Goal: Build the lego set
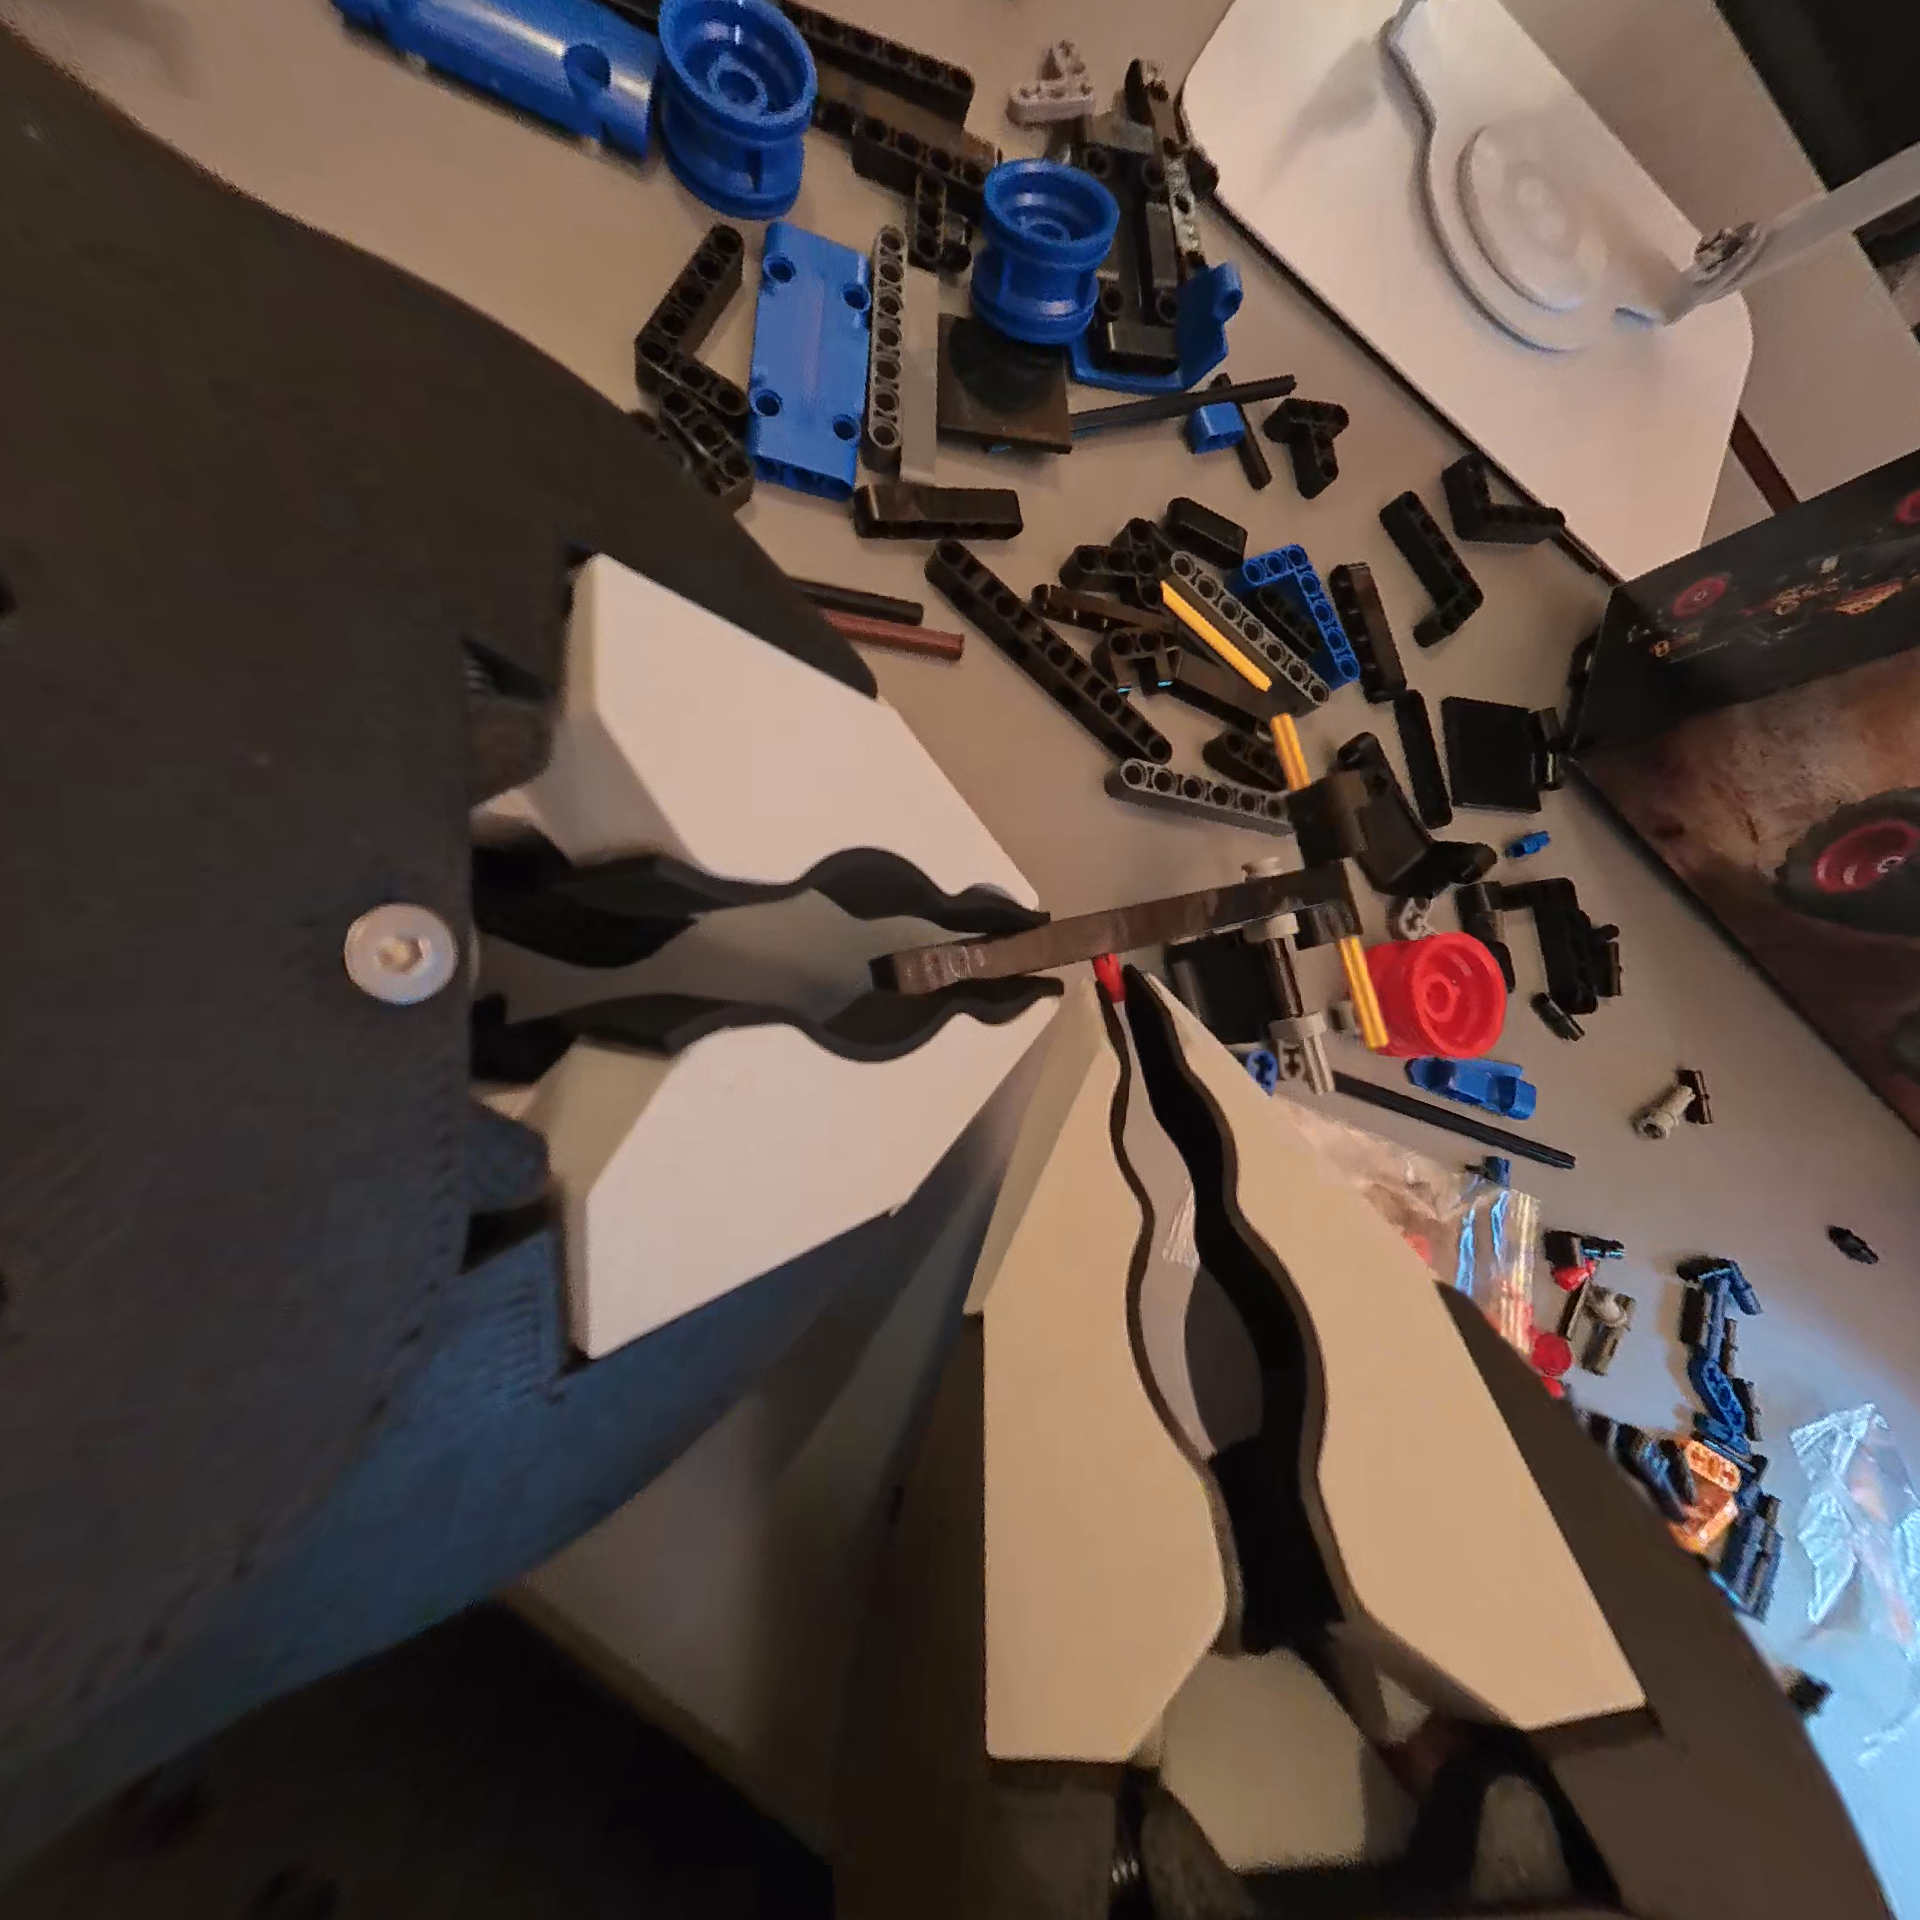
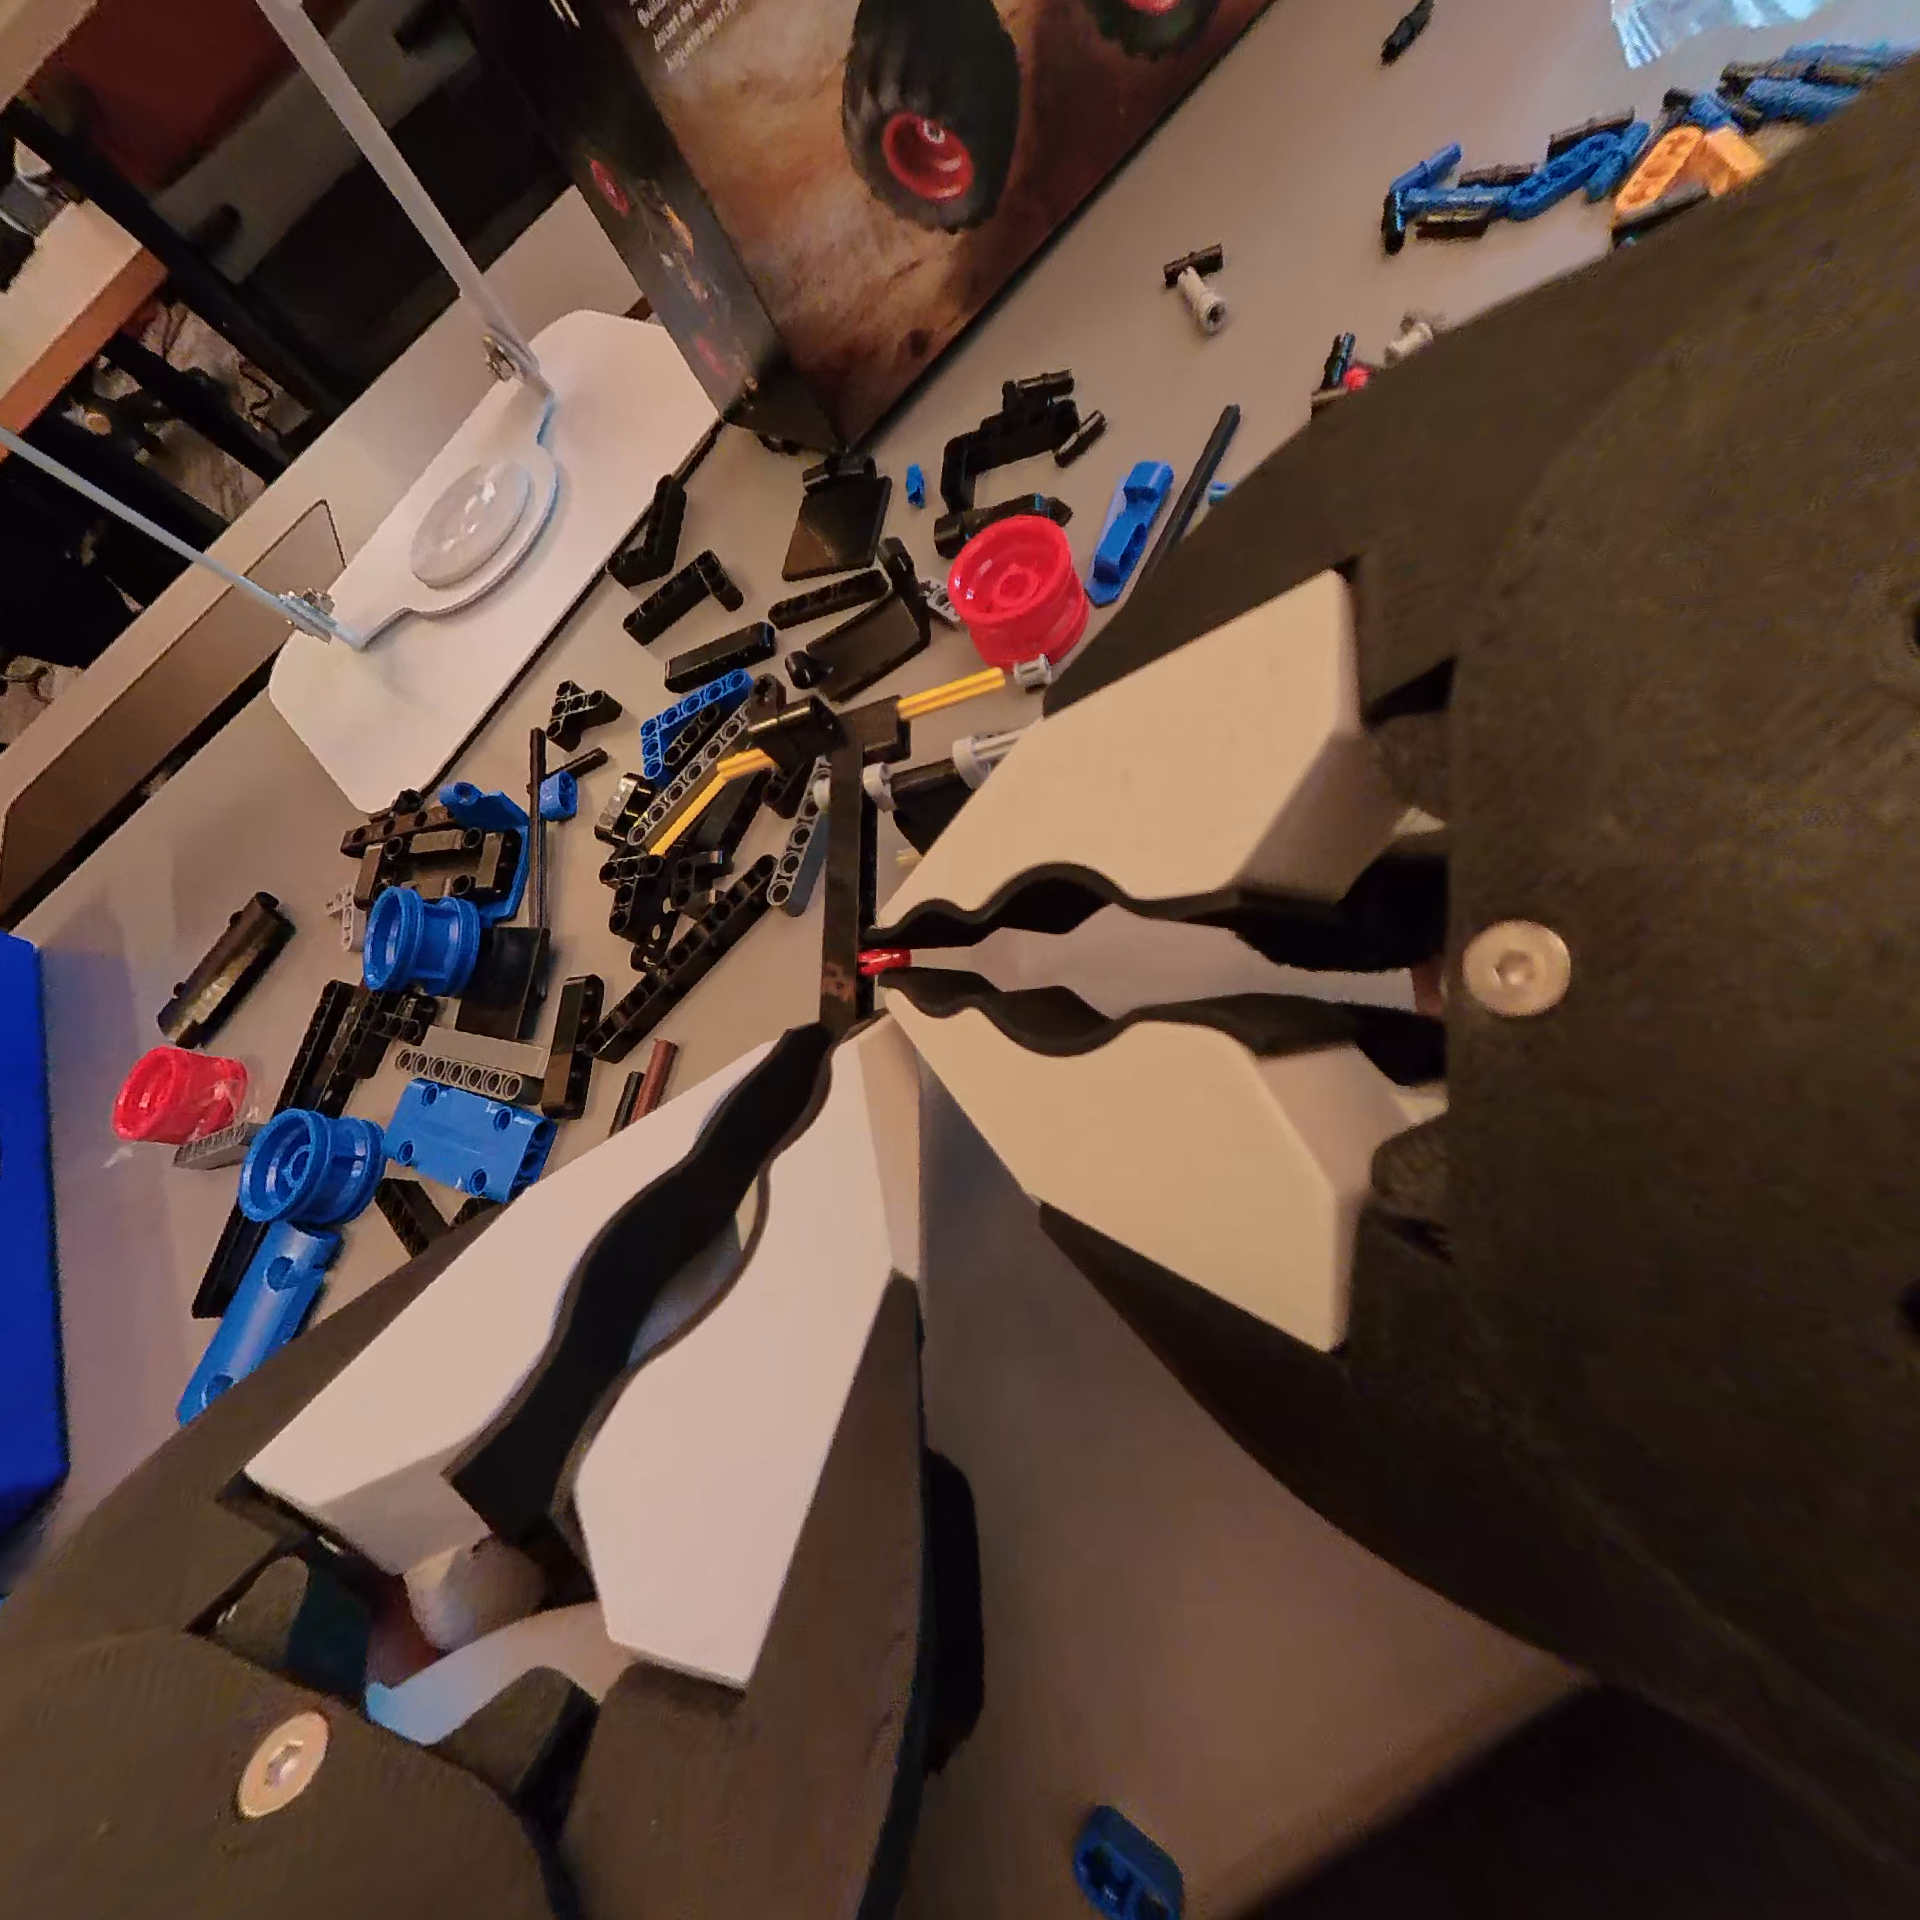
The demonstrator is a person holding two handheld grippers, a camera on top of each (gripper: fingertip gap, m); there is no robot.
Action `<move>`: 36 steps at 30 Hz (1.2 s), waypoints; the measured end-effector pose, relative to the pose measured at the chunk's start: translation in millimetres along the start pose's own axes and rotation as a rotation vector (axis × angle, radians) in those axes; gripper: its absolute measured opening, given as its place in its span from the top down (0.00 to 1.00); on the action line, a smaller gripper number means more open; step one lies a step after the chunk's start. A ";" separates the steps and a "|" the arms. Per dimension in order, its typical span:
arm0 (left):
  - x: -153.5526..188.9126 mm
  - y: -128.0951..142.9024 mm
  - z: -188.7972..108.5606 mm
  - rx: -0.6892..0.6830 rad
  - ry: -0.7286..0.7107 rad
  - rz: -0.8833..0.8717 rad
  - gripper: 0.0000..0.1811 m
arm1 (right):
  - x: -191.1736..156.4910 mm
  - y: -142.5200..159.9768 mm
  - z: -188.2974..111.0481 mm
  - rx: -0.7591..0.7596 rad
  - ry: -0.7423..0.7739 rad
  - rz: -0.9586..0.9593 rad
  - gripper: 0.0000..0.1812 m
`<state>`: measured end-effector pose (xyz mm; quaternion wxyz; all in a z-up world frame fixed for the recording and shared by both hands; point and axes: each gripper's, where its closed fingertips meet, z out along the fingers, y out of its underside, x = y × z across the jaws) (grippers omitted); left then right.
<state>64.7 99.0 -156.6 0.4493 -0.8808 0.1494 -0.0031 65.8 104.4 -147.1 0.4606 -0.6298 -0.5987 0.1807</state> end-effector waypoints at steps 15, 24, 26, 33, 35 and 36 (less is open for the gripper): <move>-1.2 4.5 -0.1 -0.038 -0.068 0.143 0.96 | -4.8 2.3 2.0 -0.013 -0.077 0.064 0.99; -0.8 4.6 -1.0 -0.043 -0.112 0.298 0.96 | -4.7 2.7 0.6 -0.008 -0.171 0.095 0.99; 0.3 6.1 -1.2 -0.043 -0.096 0.312 0.96 | -5.9 3.4 -0.2 -0.003 -0.201 0.093 0.99; 2.1 9.2 -1.2 -0.039 -0.072 0.356 0.96 | -9.1 4.3 0.2 0.002 -0.256 0.009 0.99; 2.6 10.1 -0.6 -0.038 -0.063 0.367 0.96 | -9.5 4.6 -0.1 0.001 -0.288 0.001 0.99; 2.3 10.4 -0.8 -0.040 -0.068 0.383 0.96 | -9.8 4.4 -0.1 -0.001 -0.295 -0.013 0.99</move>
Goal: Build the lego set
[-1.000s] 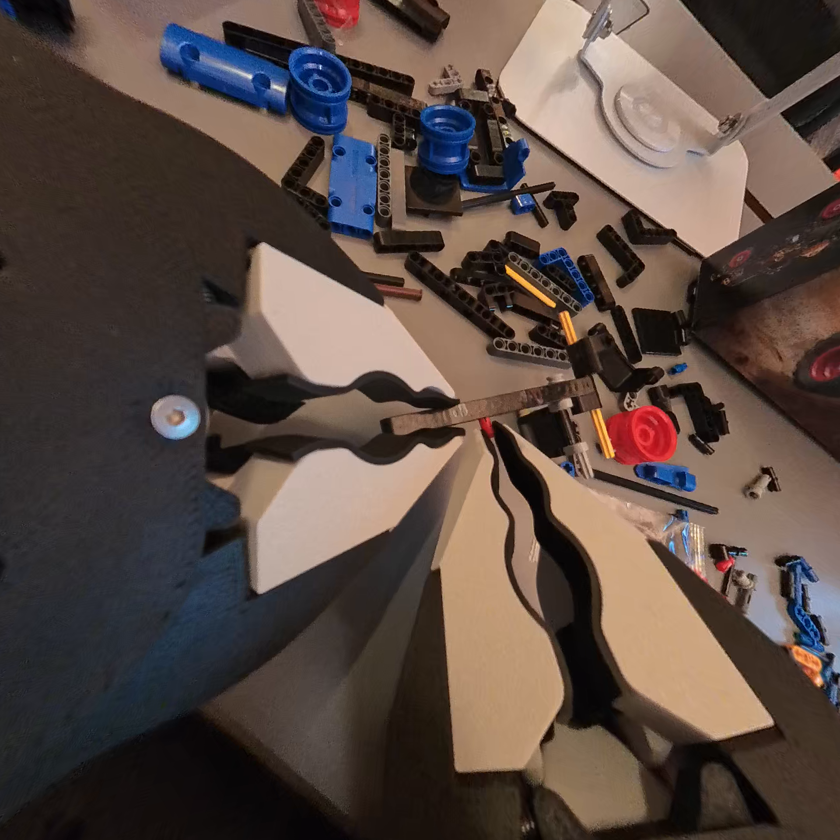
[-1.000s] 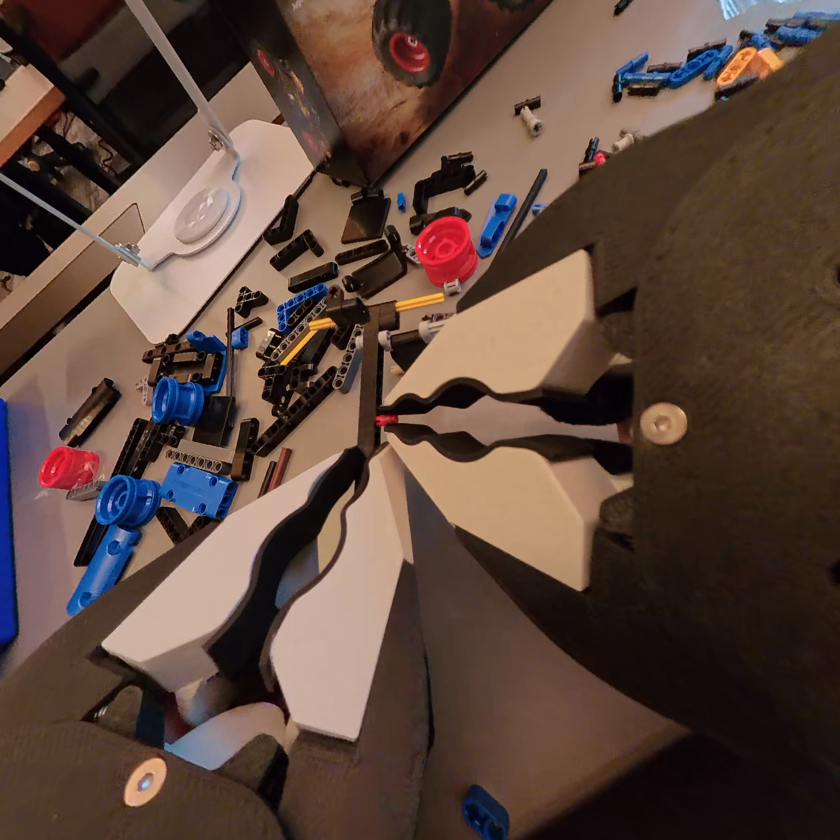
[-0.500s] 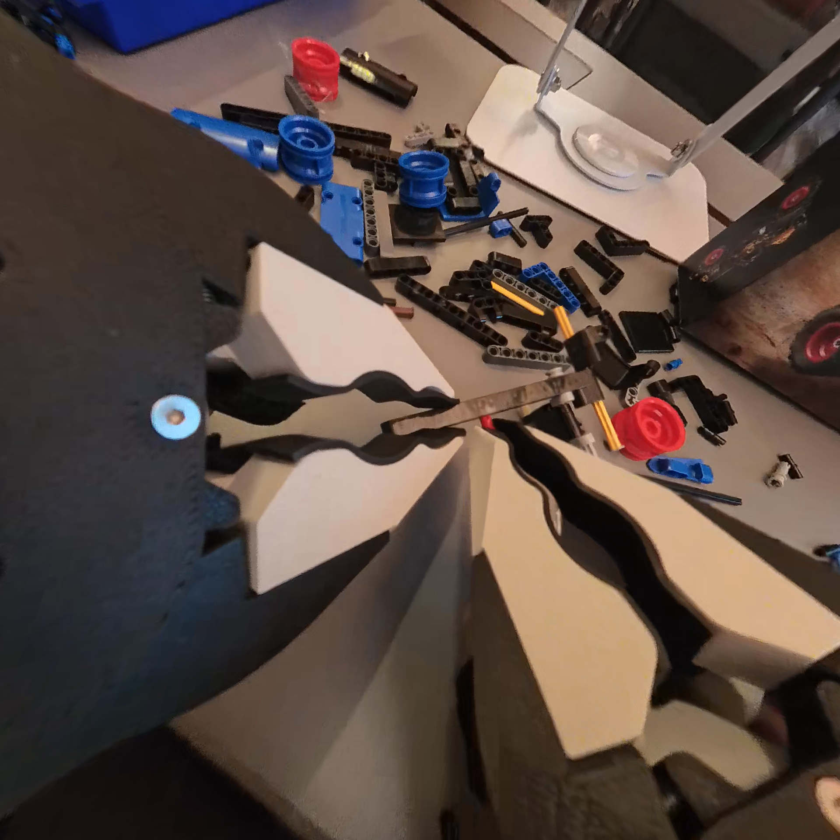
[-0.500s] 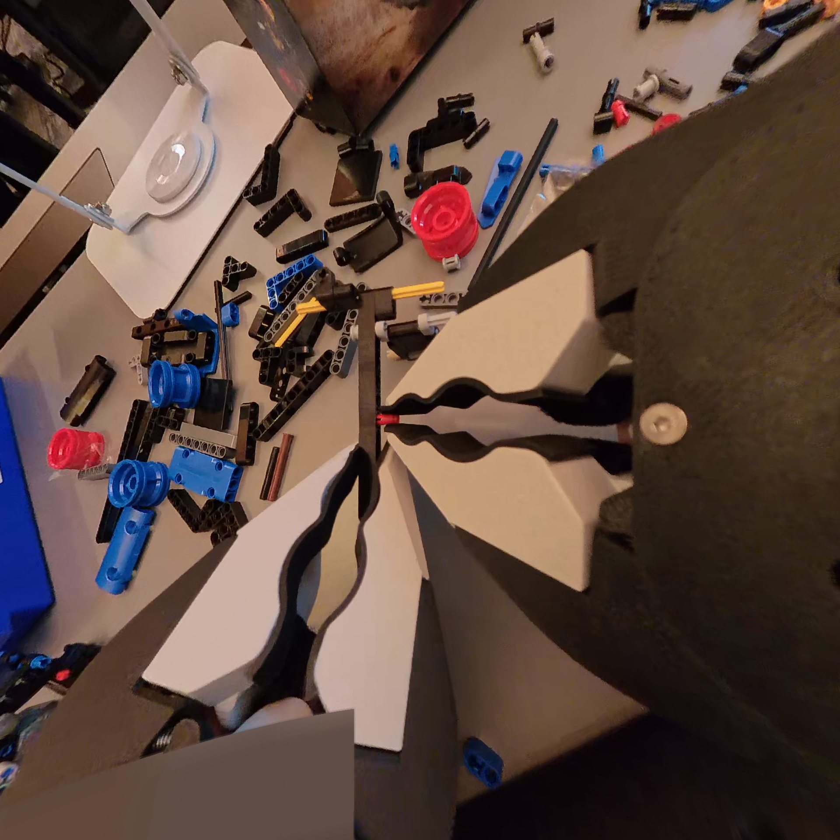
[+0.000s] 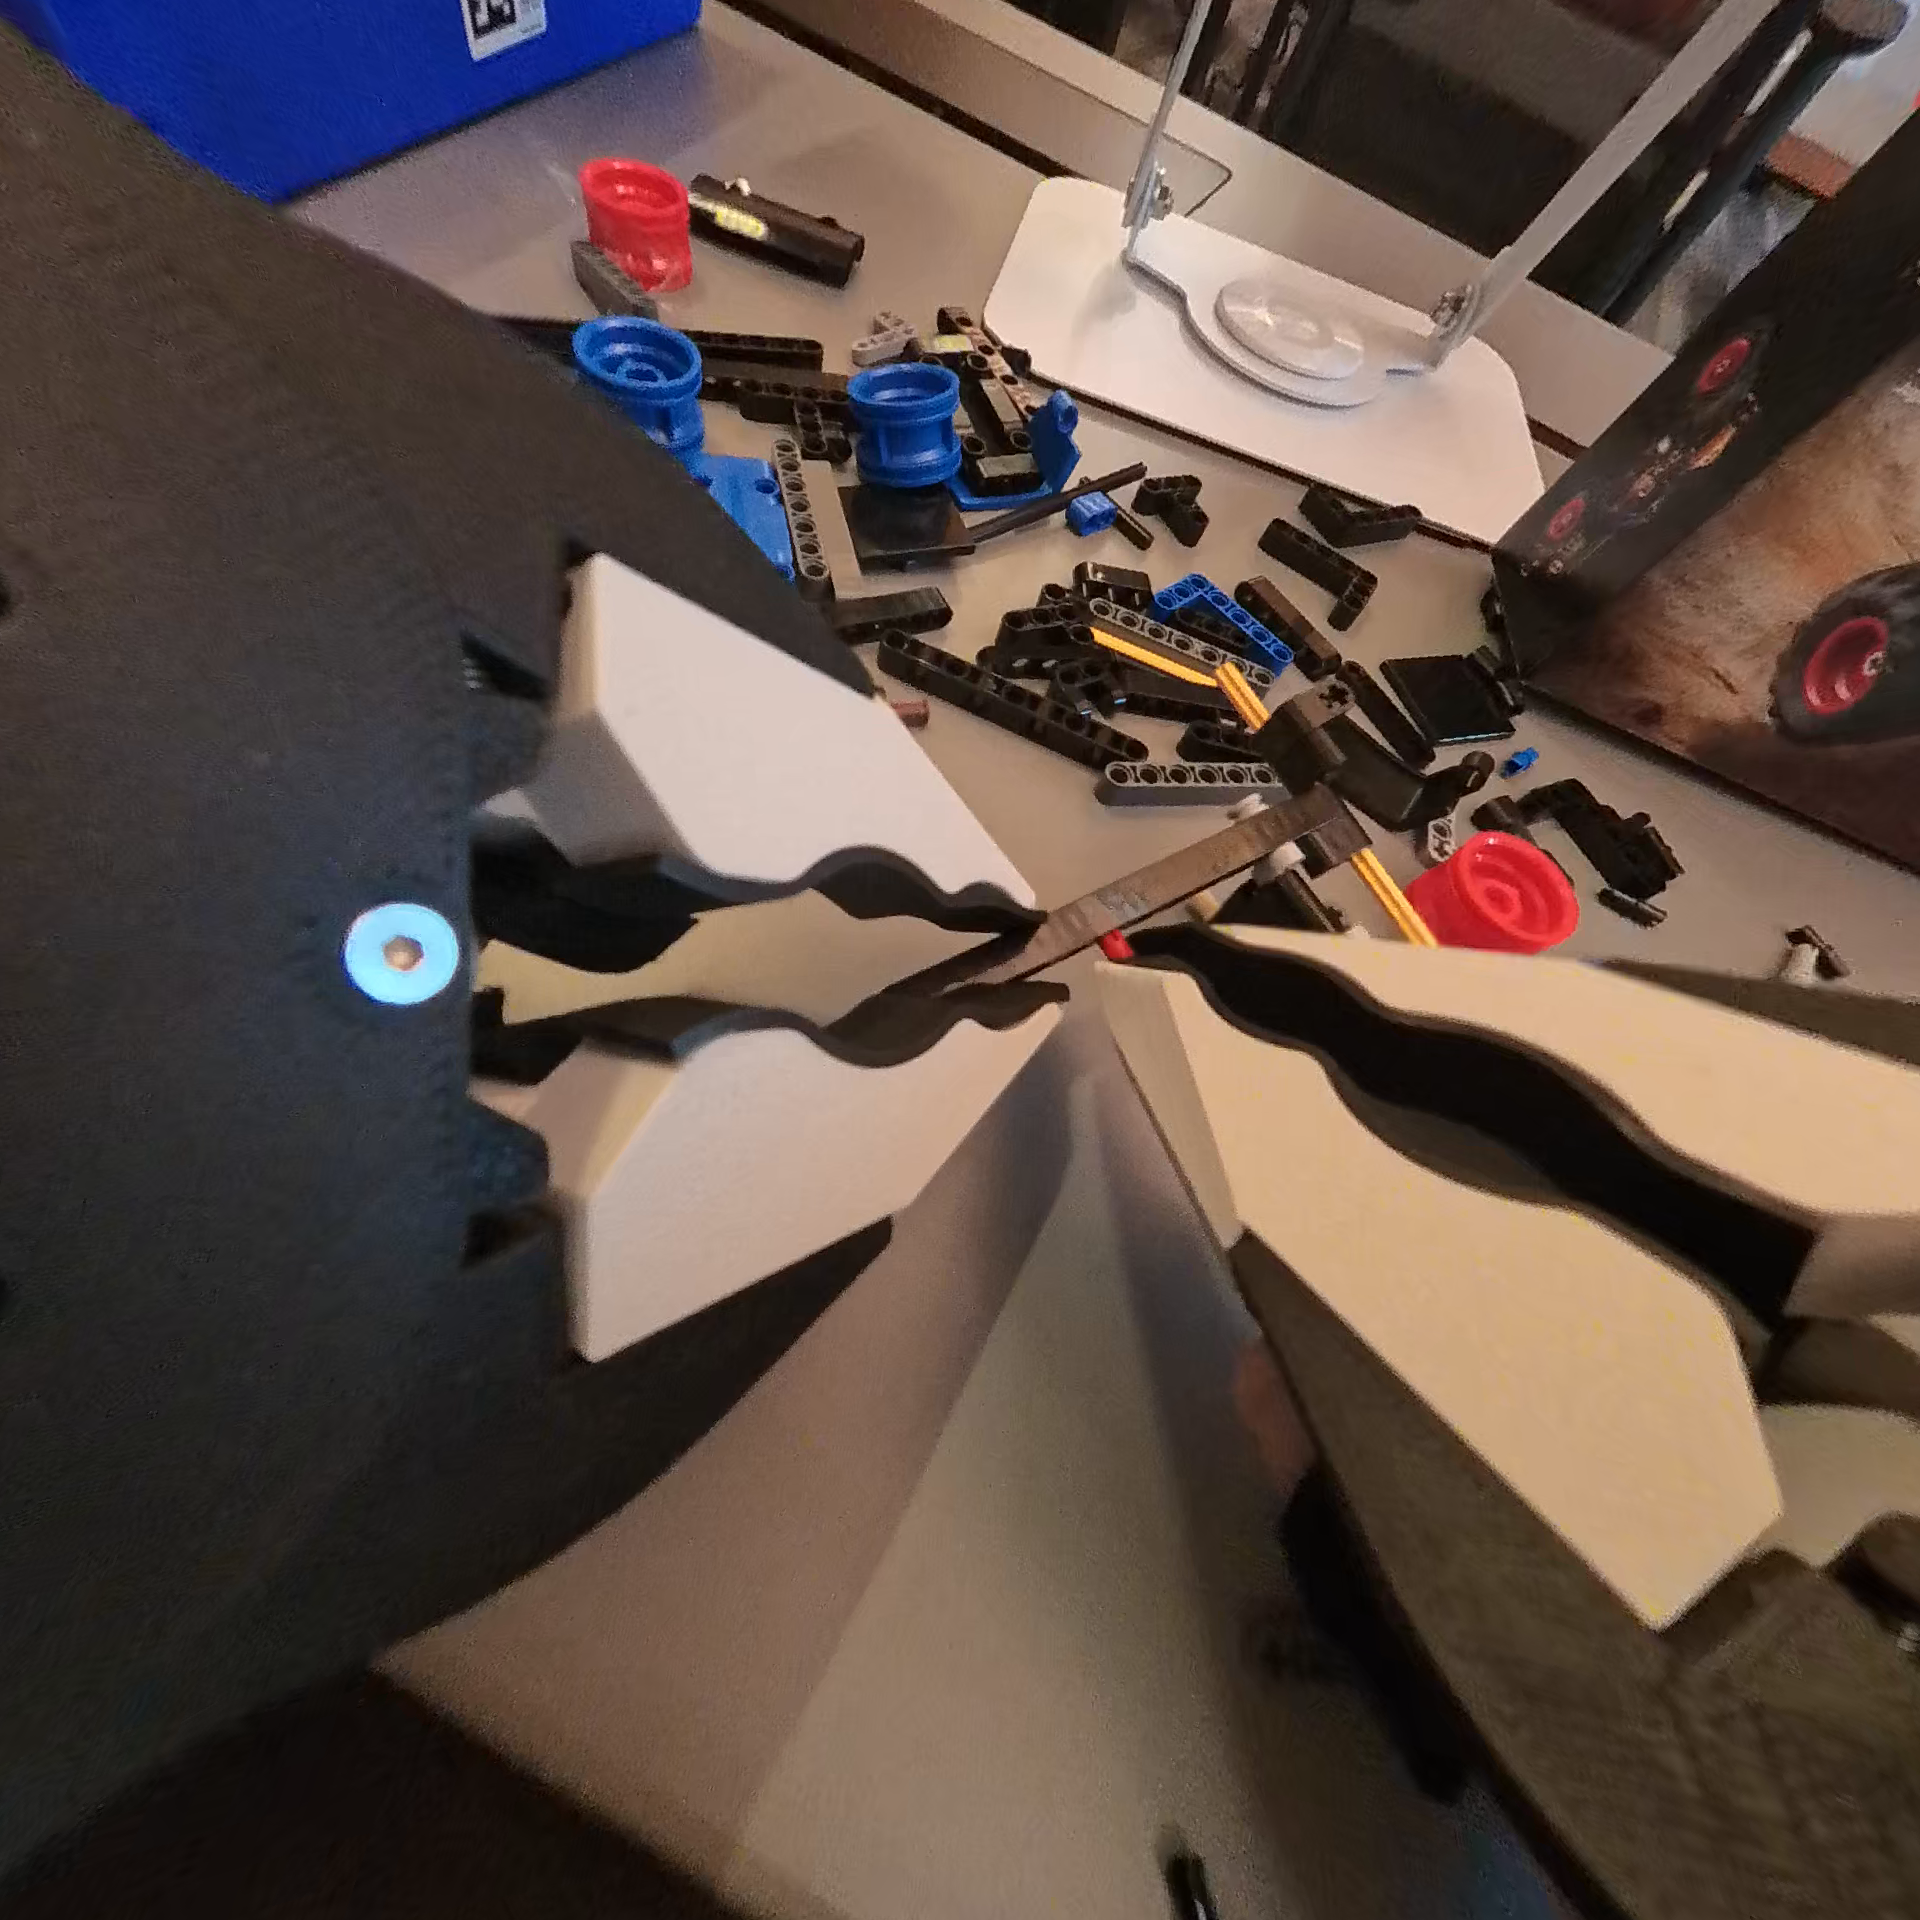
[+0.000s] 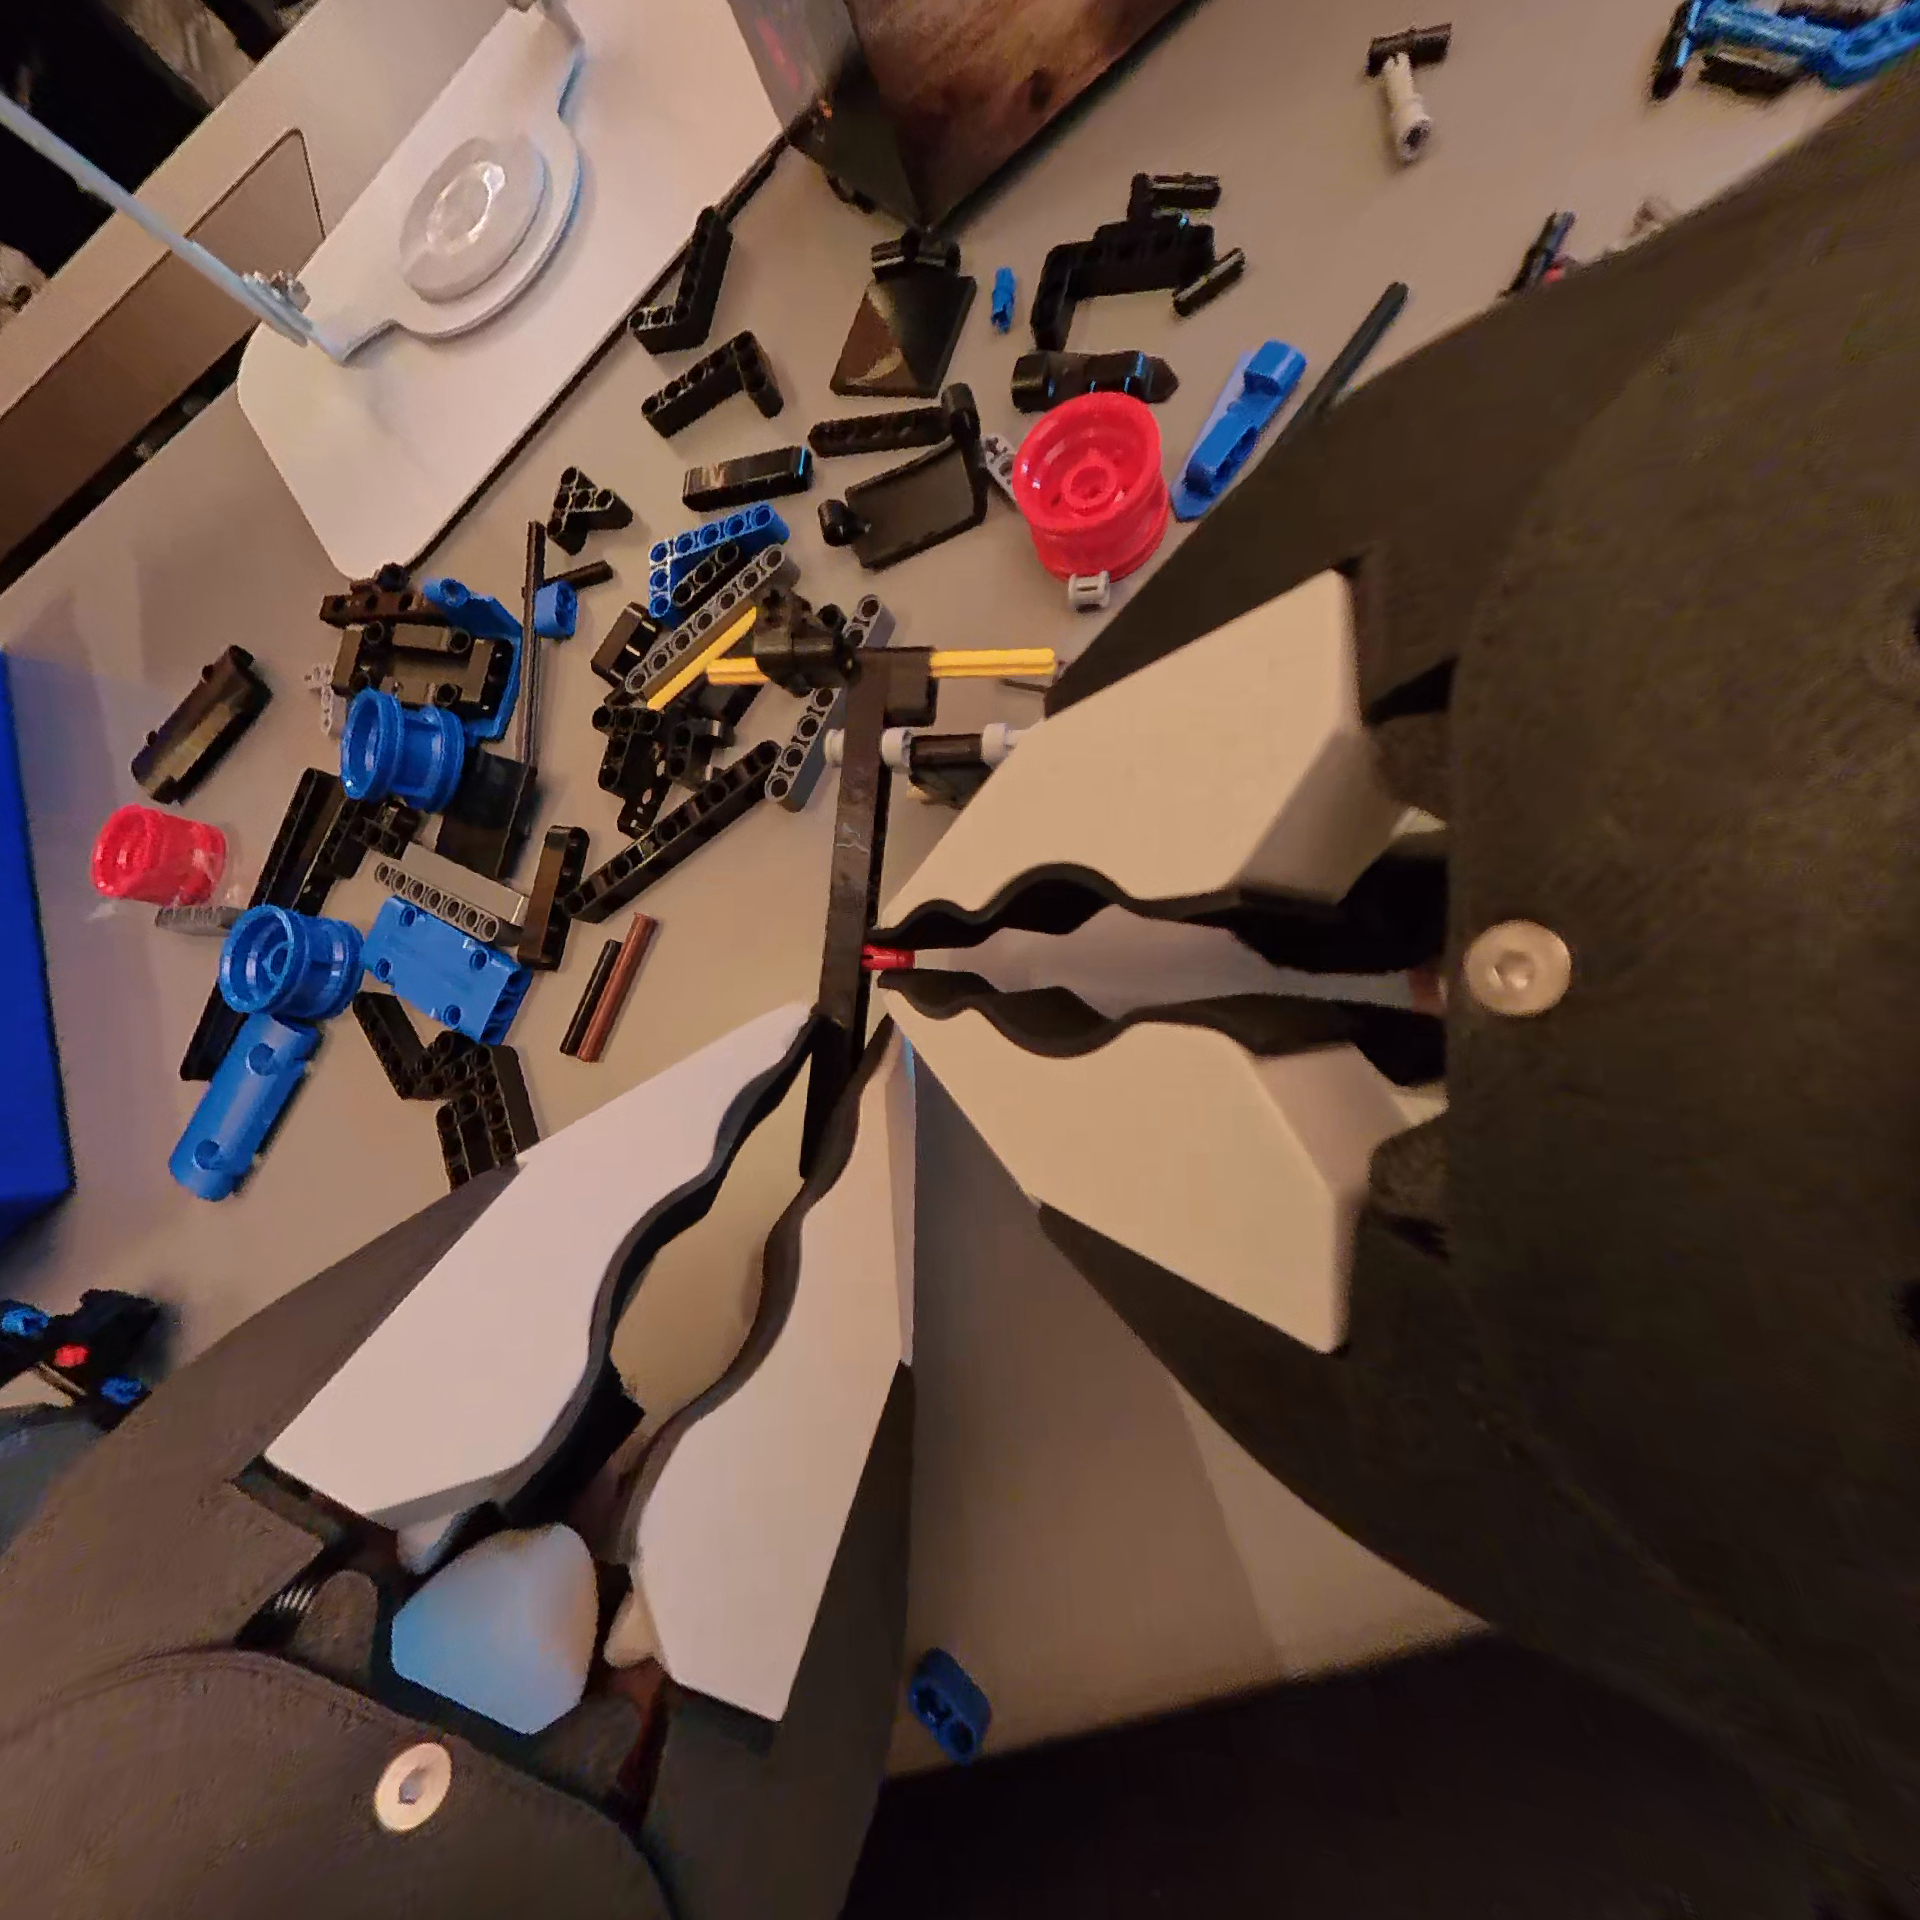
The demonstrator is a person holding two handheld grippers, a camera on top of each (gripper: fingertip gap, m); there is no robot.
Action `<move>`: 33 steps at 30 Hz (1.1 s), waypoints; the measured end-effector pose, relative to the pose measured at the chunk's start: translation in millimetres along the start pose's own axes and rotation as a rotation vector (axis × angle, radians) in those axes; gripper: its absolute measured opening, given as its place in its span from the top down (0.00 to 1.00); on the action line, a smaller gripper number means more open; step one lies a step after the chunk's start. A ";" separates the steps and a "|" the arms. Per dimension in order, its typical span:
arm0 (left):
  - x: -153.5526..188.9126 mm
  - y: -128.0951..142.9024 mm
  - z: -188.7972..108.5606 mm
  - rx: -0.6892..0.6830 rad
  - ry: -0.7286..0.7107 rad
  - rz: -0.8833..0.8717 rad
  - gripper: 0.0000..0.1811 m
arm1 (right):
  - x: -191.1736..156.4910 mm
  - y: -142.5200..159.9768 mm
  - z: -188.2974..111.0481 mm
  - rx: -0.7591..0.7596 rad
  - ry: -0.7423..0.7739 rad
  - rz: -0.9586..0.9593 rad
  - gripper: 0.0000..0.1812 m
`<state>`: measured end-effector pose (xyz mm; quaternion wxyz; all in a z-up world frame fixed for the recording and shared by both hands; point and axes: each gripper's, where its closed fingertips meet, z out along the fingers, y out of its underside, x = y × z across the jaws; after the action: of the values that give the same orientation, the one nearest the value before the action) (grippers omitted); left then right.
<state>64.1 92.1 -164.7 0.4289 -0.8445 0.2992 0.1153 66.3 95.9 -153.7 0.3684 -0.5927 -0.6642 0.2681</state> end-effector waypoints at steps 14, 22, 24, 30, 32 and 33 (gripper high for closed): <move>21.1 -7.4 0.9 0.044 0.091 0.056 0.97 | -3.7 -21.3 -4.8 0.074 -0.081 -0.070 1.00; 26.9 -1.2 -0.8 0.028 0.146 0.042 0.97 | 0.3 -22.0 -22.2 0.164 -0.221 0.120 1.00; 28.0 -1.5 -1.4 0.034 0.156 0.036 0.97 | -1.6 -24.2 -25.2 0.177 -0.214 0.104 1.00; 26.7 0.5 -0.7 0.032 0.165 0.019 0.96 | -0.6 -39.8 -50.0 0.271 -0.163 0.080 1.00; 26.1 0.7 -0.7 0.034 0.163 0.011 0.96 | -2.7 -44.6 -66.7 0.305 -0.130 0.061 1.00; 25.1 0.8 -0.7 0.035 0.163 0.001 0.95 | -0.8 -44.1 -77.0 0.311 -0.097 0.052 0.99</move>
<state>83.4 80.9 -176.2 0.4178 -0.8434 0.3353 0.0412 102.5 82.2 -73.8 0.4163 -0.5319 -0.6160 0.4054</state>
